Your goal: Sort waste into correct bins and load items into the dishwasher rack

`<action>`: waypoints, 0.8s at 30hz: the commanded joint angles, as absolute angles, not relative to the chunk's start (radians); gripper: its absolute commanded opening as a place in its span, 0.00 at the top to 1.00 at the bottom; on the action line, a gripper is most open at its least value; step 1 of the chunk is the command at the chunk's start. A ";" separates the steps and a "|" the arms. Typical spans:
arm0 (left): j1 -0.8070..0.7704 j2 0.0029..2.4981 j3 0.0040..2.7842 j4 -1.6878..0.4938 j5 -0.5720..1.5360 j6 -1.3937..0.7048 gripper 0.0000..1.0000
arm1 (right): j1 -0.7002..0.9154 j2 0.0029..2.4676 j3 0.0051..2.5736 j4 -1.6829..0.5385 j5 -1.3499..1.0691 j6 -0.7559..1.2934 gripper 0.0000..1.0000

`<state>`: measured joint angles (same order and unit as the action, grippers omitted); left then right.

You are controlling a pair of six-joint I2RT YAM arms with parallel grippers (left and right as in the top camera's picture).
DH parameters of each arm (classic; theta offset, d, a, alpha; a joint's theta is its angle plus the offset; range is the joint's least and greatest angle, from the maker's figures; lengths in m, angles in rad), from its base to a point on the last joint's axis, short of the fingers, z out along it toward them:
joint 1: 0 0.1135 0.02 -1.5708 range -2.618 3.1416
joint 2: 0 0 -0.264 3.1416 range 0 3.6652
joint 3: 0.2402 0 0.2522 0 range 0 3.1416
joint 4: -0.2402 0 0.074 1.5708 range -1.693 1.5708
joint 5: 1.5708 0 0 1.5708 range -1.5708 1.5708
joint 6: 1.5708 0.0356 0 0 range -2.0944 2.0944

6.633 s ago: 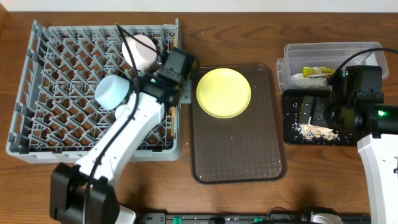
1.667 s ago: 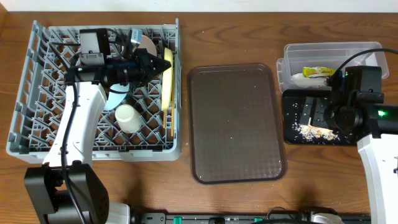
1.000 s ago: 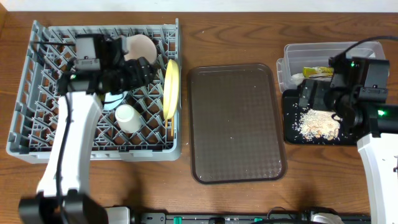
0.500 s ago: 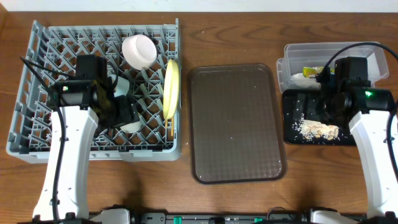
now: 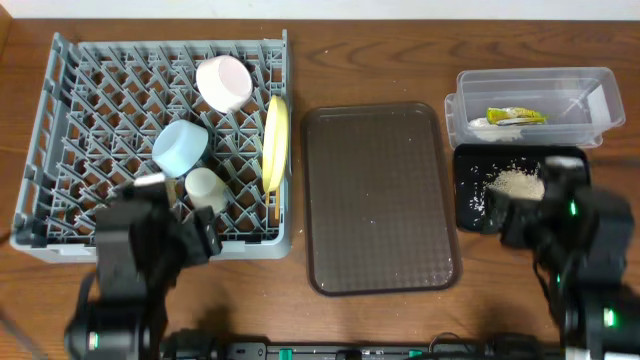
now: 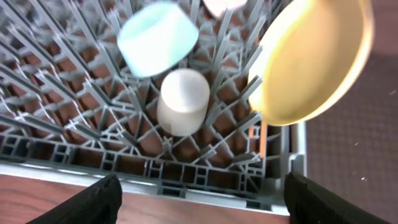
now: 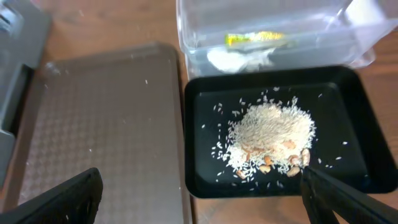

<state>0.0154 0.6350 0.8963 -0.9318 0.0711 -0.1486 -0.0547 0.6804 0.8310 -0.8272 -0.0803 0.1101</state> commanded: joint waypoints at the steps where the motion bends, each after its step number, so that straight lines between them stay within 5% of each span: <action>1: 0.012 0.555 0.881 -0.924 0.059 -0.135 0.15 | -0.046 0.597 0.801 -0.857 -0.068 0.104 0.01; 8: 0.012 0.489 0.881 -0.926 0.059 -0.135 0.14 | -0.046 0.522 0.801 -0.995 -0.068 0.104 0.01; 9: 0.012 0.489 0.881 -0.926 0.059 -0.135 0.04 | -0.046 0.522 0.801 -1.013 -0.068 0.104 0.01; 24: 0.012 0.490 0.881 -0.926 0.059 -0.135 0.03 | -0.045 0.522 0.801 -1.156 -0.065 0.102 0.01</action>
